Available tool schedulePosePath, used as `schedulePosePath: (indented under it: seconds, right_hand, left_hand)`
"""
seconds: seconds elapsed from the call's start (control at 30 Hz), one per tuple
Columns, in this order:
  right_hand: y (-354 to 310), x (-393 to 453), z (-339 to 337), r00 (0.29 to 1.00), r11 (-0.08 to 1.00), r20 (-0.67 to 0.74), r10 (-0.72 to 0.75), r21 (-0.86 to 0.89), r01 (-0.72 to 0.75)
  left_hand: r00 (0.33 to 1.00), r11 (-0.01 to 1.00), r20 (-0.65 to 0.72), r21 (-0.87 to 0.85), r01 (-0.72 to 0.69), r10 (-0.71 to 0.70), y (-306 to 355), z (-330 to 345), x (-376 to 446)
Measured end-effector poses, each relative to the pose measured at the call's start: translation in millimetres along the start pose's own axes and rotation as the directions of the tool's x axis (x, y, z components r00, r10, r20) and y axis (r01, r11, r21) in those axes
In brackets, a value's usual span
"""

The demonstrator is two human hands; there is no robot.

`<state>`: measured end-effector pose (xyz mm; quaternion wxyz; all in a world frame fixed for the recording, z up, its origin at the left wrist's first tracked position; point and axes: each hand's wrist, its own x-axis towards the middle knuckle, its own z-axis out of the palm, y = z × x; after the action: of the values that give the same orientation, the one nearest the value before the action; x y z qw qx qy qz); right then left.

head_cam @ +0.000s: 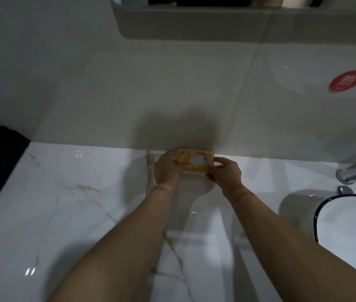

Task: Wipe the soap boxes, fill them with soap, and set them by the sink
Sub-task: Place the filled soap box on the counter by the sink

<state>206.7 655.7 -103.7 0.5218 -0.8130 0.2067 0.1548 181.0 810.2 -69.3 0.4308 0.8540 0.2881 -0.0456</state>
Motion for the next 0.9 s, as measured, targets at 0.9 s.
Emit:
schedulePosePath:
  seconds: [0.9]
  right_hand:
    - [-66.8,-103.6,-61.0,0.942,0.891,-0.105,-0.318,-0.372,0.259]
  left_hand:
    - [0.867,0.774,-0.013,0.458,-0.438,0.498,35.3,-65.3,-63.4]
